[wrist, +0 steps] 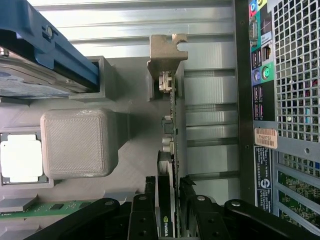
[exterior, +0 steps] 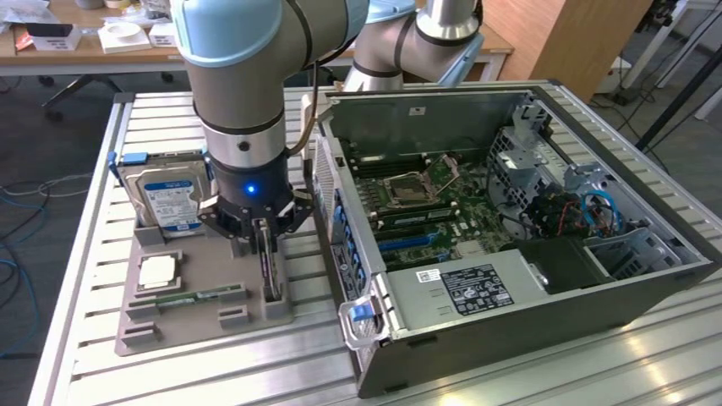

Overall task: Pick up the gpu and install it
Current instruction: 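Pick up the gpu and move the gpu toward the slot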

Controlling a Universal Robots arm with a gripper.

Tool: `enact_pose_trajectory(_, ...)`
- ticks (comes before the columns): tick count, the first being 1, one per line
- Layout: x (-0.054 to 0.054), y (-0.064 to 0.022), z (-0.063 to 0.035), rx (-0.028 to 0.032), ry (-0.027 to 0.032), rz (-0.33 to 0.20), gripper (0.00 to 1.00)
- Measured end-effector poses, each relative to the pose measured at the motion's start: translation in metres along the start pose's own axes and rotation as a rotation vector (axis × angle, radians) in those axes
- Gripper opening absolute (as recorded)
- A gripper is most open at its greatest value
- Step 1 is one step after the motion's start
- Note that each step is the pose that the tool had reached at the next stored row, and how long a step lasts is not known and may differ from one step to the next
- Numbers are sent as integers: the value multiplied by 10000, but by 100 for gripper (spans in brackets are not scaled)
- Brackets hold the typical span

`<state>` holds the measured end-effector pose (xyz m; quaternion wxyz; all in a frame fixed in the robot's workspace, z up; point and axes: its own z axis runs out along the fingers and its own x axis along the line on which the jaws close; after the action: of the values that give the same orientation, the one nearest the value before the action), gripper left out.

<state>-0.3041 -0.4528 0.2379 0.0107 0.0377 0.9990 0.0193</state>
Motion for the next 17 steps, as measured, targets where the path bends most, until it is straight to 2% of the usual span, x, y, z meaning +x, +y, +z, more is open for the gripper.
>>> enact_pose_trajectory(17,1,-1,28,0,0,0,33)
